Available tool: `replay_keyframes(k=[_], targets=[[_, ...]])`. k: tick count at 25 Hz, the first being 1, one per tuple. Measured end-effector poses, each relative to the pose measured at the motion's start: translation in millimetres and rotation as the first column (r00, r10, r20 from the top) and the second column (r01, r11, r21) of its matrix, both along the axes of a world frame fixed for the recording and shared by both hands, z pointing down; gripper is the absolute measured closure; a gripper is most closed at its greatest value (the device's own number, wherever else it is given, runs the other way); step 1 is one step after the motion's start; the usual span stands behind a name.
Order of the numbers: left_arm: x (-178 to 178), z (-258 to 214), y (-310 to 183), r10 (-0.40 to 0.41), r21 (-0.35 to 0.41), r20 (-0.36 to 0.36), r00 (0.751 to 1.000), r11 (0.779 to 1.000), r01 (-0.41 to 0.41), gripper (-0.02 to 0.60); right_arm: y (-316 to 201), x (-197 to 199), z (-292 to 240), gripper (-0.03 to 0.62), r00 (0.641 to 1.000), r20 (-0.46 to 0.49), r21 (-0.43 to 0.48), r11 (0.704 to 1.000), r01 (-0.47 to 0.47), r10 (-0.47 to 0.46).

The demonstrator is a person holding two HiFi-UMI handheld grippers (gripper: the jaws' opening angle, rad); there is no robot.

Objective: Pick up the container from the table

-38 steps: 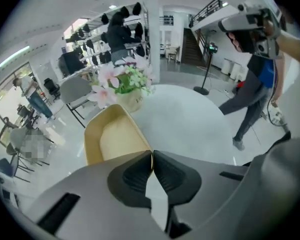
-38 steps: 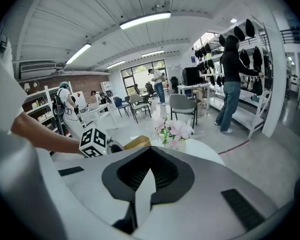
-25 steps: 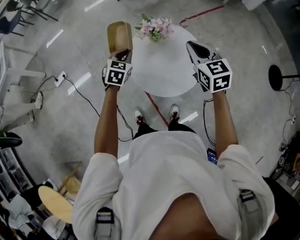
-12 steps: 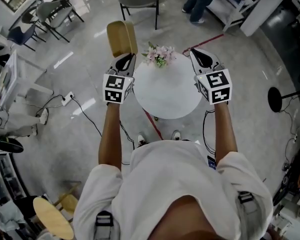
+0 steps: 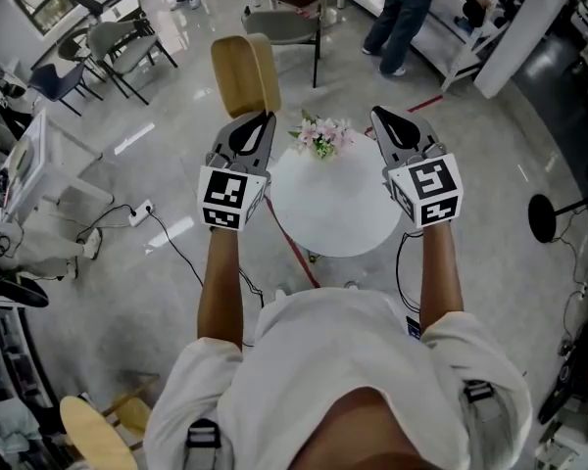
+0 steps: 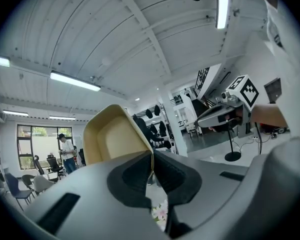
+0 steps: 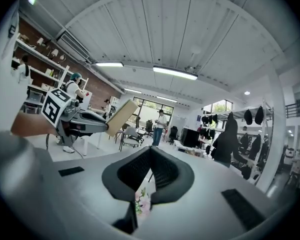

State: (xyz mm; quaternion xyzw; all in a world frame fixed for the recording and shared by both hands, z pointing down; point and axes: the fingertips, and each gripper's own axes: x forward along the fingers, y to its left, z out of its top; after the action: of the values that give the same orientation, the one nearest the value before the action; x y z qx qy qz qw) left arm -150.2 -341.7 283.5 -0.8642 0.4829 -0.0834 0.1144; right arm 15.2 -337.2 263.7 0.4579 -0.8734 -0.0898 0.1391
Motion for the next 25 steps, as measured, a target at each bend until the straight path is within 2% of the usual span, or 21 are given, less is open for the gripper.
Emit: replay_keyframes(k=[7,25], targets=[[2,-25,12,0.005,0.054,-0.001,1.0,0.999,-0.005,0.552,10,-9,-12,0.582,1.0,-0.001,0.021,1.0,0.012,-0.012],[3,-20,15,0.035,0.041,0.01,0.999,0.999,-0.035,0.552,14,-14,-5,0.582,1.0,-0.014,0.006,1.0,-0.006,0.006]])
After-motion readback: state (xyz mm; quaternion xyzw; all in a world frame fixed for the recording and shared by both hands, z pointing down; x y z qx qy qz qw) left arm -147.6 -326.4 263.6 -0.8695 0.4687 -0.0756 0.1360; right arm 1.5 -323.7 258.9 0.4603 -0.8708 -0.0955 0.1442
